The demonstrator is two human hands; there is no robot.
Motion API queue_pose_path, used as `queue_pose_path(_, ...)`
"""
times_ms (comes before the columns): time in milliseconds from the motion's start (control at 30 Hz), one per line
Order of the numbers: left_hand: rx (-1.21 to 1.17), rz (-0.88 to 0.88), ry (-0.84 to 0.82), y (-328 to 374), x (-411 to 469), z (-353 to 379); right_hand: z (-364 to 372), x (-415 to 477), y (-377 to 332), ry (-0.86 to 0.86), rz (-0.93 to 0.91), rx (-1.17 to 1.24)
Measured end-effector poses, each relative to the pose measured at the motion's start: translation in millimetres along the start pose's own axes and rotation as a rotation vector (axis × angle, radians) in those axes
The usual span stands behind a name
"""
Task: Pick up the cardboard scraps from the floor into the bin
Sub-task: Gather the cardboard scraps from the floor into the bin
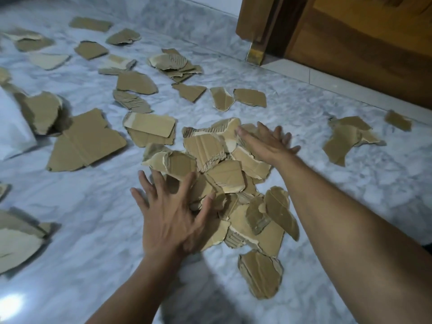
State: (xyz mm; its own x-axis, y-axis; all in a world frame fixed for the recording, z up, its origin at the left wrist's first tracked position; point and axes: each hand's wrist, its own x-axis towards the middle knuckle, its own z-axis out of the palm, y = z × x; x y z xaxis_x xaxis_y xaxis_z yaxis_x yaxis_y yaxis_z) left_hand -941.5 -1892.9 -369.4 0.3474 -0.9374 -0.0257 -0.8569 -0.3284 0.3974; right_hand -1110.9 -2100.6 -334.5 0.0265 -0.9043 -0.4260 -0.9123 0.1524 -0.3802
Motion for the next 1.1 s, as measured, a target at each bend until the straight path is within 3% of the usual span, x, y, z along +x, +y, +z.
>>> queue_pose_path(133, 0.0, -0.061, 0.021, -2.6, 0.0, 4.9, 25.7, -23.6, -13.9, 0.031, -0.208, -0.102)
queue_pose_path(233, -0.001, -0.098, 0.036, -3.9, 0.3, 6.0, 38.2, -43.7, -23.6, 0.068, -0.246, -0.186)
queue_pose_path(400, -0.088, -0.015, 0.144, -6.5, 2.8, 5.2, 66.4, -65.1, -42.7, 0.104, -0.261, -0.171)
queue_pose_path(733, -0.331, -0.069, 0.206, -8.0, -6.5, -0.2, 79.7, -111.5, -47.9, -0.022, -0.236, 0.389)
queue_pose_path(867, -0.515, -0.092, 0.247, -8.0, -14.2, -7.9, 92.5, -132.3, -41.0, 0.045, -0.154, 0.689)
queue_pose_path(1100, -0.711, 0.032, 0.266, 25.1, -38.5, -44.4, 60.7, -183.6, -23.0, 0.266, -0.149, 0.9)
